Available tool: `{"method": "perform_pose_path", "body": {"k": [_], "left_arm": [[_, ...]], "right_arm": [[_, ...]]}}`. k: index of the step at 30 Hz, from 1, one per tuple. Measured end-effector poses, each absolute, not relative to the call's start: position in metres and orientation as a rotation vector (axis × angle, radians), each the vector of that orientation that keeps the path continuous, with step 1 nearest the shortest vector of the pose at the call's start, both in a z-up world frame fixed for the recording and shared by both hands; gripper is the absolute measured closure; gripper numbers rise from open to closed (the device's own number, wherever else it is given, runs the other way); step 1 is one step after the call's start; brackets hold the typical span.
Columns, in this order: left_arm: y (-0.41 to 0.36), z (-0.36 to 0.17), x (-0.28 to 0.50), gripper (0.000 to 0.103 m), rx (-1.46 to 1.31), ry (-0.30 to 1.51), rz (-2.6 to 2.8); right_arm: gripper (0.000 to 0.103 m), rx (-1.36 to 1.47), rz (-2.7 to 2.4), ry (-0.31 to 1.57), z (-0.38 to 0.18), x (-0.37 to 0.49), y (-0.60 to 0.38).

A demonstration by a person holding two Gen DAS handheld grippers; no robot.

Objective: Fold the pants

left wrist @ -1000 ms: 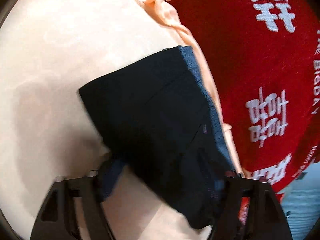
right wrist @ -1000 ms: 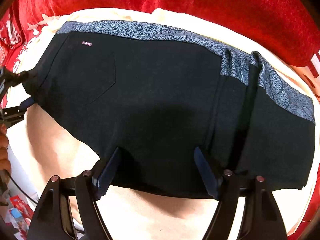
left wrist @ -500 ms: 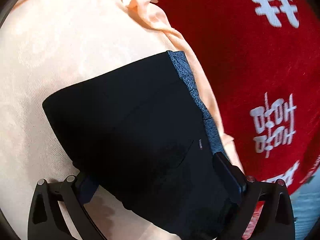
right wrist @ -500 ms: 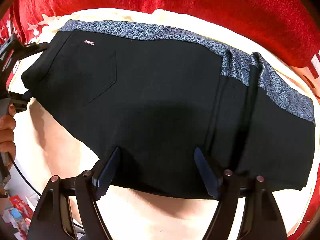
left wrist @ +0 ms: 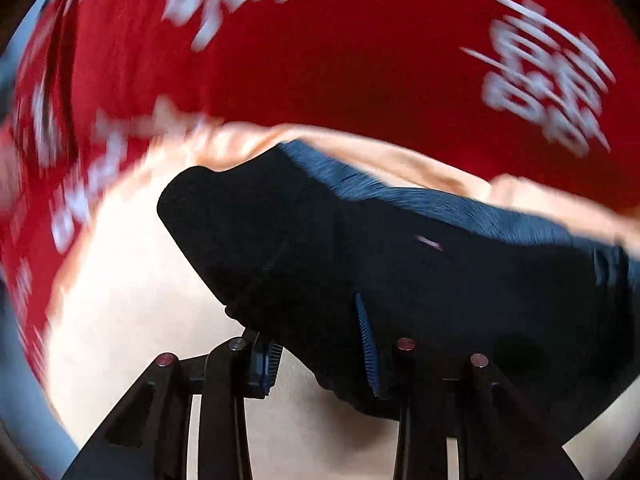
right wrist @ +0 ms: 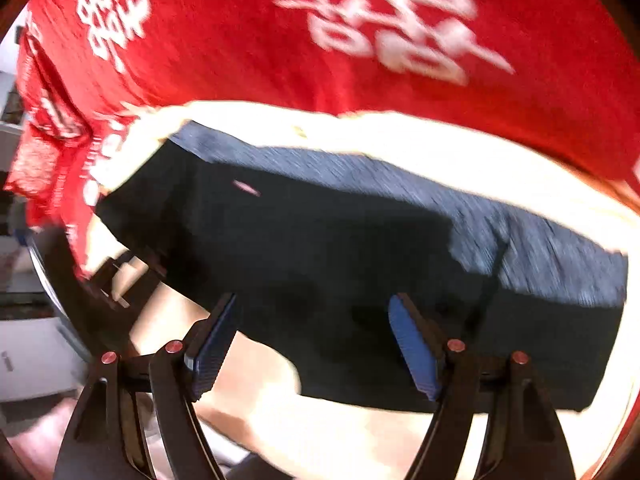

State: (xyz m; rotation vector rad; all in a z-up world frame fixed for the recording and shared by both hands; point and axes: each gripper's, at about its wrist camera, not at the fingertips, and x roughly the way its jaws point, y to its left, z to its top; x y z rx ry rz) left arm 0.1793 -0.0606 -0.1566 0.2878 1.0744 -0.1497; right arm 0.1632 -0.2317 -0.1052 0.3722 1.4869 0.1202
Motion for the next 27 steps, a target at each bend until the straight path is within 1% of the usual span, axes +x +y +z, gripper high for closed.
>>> {"method": "perform_pose_path", "body": {"k": [2,5,9,12,15,19,20,21,22,23,24,27], "left_arm": [[-0.076,-0.156,0.167,0.068,0.409,1.013,-0.186],[-0.085,-0.158,0.156,0.068,0.495,0.973,-0.21],[-0.089,-0.16,0.152,0.068,0.528,0.958,-0.213],[-0.09,-0.16,0.152,0.068,0.527,0.959,-0.216],[-0.089,-0.159,0.149,0.068,0.526,0.955,-0.217],[-0.089,-0.159,0.148,0.068,0.527,0.951,-0.217],[-0.089,-0.158,0.148,0.068,0.529,0.95,-0.22],[-0.089,-0.158,0.147,0.068,0.531,0.951,-0.225],[-0.09,-0.157,0.146,0.068,0.528,0.958,-0.239],[-0.094,-0.155,0.144,0.068,0.529,0.957,-0.253],[-0.098,-0.152,0.14,0.068,0.542,0.942,-0.263],[-0.109,-0.14,0.132,0.067,0.551,0.92,-0.305]], "right_arm": [[0.02,0.388,0.206,1.512,-0.099,0.189,-0.215],[0.015,0.408,0.323,1.575,-0.097,0.232,-0.183],[0.015,0.275,0.45,1.631,-0.097,0.279,-0.11],[0.015,0.191,0.513,1.72,-0.113,0.303,-0.066],[0.015,0.097,0.509,1.755,-0.127,0.316,-0.038],[0.015,0.053,0.479,1.848,-0.162,0.315,-0.025],[0.021,0.041,0.47,1.867,-0.169,0.312,-0.026],[0.053,0.03,0.463,1.877,-0.173,0.308,-0.028],[0.073,0.05,0.474,1.878,-0.175,0.305,-0.033],[0.082,0.101,0.49,1.873,-0.174,0.303,-0.039],[0.083,0.129,0.489,1.854,-0.17,0.301,-0.047],[0.084,0.206,0.498,1.795,-0.156,0.291,-0.071]]}}
